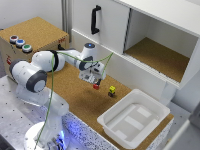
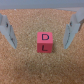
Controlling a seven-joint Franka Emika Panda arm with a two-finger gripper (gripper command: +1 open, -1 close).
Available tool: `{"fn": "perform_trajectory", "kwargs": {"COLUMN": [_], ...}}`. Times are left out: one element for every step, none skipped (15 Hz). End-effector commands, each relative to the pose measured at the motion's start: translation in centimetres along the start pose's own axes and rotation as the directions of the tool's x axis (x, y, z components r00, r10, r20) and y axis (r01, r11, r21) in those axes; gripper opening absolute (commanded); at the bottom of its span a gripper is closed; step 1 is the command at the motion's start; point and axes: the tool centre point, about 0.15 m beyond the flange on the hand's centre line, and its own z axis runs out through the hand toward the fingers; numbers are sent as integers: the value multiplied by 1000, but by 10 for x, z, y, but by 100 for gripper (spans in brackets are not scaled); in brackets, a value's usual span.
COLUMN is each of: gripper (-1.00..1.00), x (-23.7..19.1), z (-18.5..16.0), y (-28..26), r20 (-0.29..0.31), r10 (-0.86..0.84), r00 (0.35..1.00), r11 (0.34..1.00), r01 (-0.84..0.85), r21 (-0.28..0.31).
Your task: Grasp the pink block
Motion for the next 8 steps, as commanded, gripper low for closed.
{"fn": "perform_trajectory", "kwargs": {"gripper": [100,100,100,100,100,100,100,100], "x": [31,38,44,48,50,52,53,54], "z": [58,57,57,58,58,58,59,60], "y": [-4,-3,-4,-4,-3,-1,0,2], "r20": [55,30,28,29,30,34,36,35], "r10": [-27,-14,-20,-24,-26,-28,-24,-21], "r00": [998,999,999,999,999,999,999,999], "r11": [1000,1000,1000,1000,999,999,999,1000], "r01": [26,14,20,24,27,29,24,22], "r21": [9,19,-12,-13,-20,-28,-21,-16]}}
